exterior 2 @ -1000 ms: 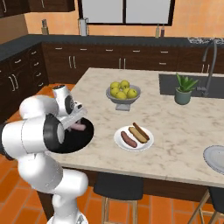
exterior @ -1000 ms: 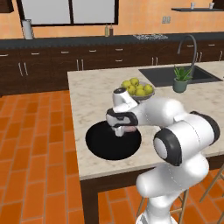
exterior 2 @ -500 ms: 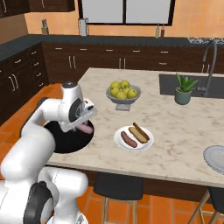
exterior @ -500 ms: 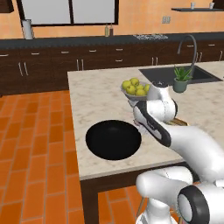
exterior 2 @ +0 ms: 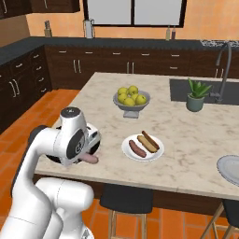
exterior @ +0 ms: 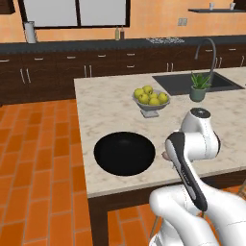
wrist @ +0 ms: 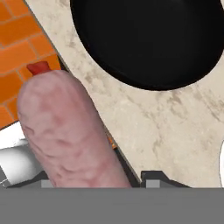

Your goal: Place one bun and one sausage from the bowl on each plate.

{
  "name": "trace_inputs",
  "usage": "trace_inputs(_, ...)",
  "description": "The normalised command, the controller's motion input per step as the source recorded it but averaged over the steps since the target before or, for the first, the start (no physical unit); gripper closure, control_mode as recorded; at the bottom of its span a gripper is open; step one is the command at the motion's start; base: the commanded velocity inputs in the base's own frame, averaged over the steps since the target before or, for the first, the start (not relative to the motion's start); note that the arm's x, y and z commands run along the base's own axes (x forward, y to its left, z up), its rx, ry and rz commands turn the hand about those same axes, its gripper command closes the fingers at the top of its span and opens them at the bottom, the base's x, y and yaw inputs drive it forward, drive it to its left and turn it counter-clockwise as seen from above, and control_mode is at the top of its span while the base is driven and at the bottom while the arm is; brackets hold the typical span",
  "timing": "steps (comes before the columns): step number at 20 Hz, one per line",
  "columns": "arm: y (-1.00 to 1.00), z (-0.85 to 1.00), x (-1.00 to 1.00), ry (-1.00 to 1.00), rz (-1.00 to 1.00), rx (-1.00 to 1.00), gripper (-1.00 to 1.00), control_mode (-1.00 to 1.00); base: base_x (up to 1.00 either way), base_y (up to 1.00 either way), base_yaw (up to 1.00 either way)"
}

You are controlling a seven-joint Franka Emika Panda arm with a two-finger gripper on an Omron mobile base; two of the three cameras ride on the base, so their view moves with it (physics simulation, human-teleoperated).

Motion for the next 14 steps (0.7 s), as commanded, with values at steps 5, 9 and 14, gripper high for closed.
trace_inputs(5, 0.00, 0.00, -0.03, 0.00, 0.00, 0.00, 1.00, -1.00, 0.00, 0.00, 0.00)
trace_inputs(9, 0.00, 0.00, 0.00, 0.00, 0.00, 0.00, 1.00, 1.00, 0.00, -0.87, 0.00)
trace_inputs(14, 0.00, 0.00, 0.00, 0.00, 0.00, 0.00, 1.00, 1.00, 0.00, -1.00, -0.02)
